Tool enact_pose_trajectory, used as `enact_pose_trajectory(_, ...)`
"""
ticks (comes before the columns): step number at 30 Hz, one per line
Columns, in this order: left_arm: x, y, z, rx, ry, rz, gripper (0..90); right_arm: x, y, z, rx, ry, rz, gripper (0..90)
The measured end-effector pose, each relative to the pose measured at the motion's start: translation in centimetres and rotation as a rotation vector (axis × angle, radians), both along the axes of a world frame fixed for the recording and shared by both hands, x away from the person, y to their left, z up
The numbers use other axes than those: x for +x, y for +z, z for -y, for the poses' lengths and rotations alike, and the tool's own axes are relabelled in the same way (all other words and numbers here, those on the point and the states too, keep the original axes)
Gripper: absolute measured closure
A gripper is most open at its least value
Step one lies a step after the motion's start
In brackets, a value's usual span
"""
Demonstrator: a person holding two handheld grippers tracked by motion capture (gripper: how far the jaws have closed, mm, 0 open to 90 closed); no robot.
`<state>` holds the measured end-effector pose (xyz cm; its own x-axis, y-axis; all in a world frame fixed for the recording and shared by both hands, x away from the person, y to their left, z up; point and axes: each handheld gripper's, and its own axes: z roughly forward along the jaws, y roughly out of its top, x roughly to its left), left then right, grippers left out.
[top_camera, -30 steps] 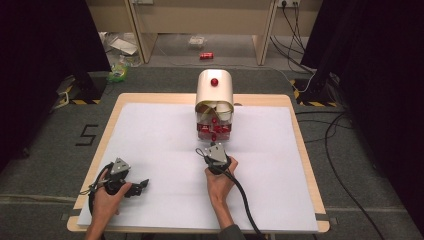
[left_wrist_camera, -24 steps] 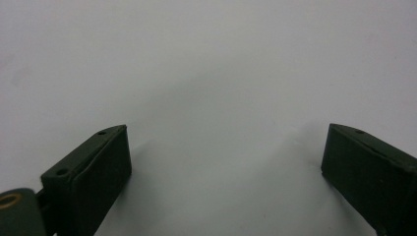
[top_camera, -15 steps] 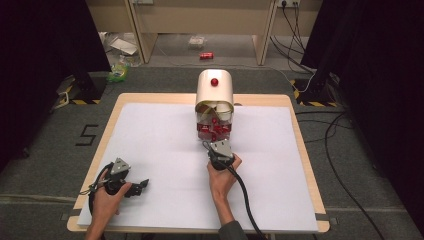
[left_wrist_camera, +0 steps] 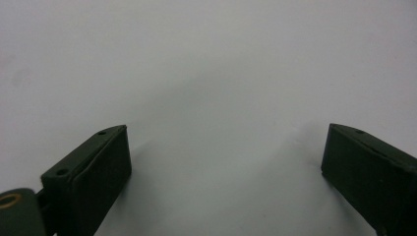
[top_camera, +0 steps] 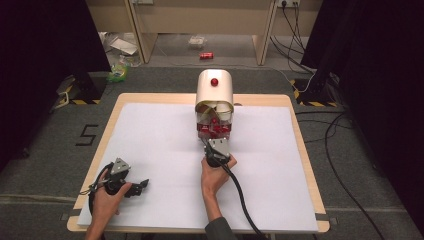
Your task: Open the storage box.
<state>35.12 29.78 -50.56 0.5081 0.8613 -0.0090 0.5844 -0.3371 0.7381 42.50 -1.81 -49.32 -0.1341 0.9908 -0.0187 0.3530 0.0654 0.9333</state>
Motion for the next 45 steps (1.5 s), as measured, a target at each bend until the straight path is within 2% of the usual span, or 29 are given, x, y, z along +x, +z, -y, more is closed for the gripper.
enact_pose_trajectory(3,0.0,0.0,0.0,0.002,0.000,0.003,4.1,0.1,0.0,-0.4,-0.029,-0.004,-0.007,73.1)
enact_pose_trajectory(12,0.0,0.0,0.0,-0.001,0.001,0.001,4.1,0.0,0.0,-0.1,-0.022,0.010,-0.017,74.0)
enact_pose_trajectory(25,0.0,0.0,0.0,0.002,0.000,0.004,4.1,-1.8,0.0,0.5,-0.061,0.069,-0.005,73.9)
enact_pose_trajectory(35,-0.1,0.0,0.1,0.006,0.000,0.008,4.1,-3.4,0.0,1.0,-0.053,0.108,-0.005,73.8)
enact_pose_trajectory(41,-0.1,0.0,0.1,0.008,0.000,0.010,4.1,-4.4,0.0,1.3,-0.071,0.138,0.002,74.1)
enact_pose_trajectory(42,-0.1,0.0,0.1,0.008,0.000,0.009,4.0,-4.7,0.0,1.4,-0.063,0.138,0.004,76.1)
enact_pose_trajectory(43,-0.1,0.0,0.1,0.007,0.000,0.008,4.0,-5.0,0.0,1.6,-0.067,0.148,0.010,87.9)
enact_pose_trajectory(44,-0.1,0.0,0.1,0.007,0.000,0.008,4.0,-5.4,0.0,1.8,-0.058,0.171,0.026,89.7)
enact_pose_trajectory(45,-0.1,0.0,0.1,0.010,0.000,0.010,4.0,-5.7,0.0,1.8,-0.058,0.172,0.024,89.1)
